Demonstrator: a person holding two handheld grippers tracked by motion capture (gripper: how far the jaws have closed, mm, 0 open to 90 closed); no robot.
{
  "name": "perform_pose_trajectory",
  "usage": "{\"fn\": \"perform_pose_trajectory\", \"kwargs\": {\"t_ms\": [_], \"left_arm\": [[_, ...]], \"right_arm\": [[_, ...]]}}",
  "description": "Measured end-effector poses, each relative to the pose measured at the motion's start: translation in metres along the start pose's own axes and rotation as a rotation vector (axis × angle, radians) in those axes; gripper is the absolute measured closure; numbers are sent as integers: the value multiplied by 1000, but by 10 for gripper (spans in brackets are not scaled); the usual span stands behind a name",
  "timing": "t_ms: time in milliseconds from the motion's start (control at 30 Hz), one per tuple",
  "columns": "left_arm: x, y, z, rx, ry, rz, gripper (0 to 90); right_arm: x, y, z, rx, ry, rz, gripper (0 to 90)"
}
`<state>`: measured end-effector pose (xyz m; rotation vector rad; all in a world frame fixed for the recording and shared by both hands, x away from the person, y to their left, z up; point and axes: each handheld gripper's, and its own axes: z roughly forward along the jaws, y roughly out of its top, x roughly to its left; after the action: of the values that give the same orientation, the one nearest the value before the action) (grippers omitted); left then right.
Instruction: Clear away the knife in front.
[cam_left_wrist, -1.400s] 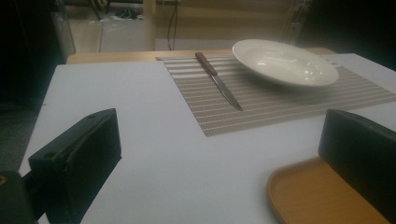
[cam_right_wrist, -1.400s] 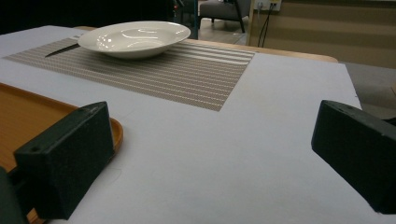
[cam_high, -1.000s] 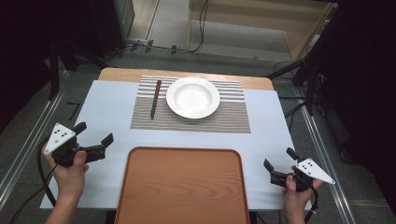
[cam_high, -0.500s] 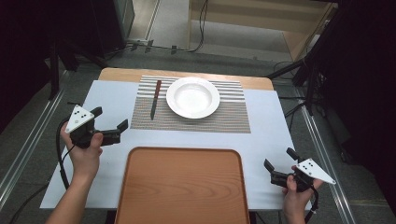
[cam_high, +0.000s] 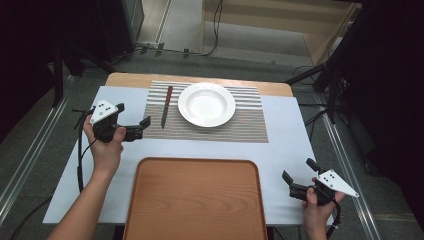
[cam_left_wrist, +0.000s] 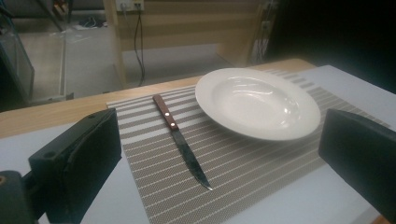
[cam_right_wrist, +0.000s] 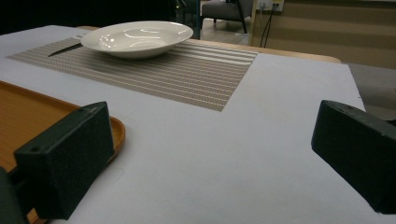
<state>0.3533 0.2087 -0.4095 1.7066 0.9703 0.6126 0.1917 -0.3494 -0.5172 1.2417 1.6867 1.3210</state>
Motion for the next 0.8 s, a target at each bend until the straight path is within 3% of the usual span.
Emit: {"fn": "perform_pose_trajectory", "kwargs": {"t_ms": [567,800], "left_arm": [[21,9,51,44,25,-43,0],[27,12,69,68,5,-72,0]], "right_arm": [[-1,0,0,1,6,3,0],[0,0,0,1,4,3,0]]}}
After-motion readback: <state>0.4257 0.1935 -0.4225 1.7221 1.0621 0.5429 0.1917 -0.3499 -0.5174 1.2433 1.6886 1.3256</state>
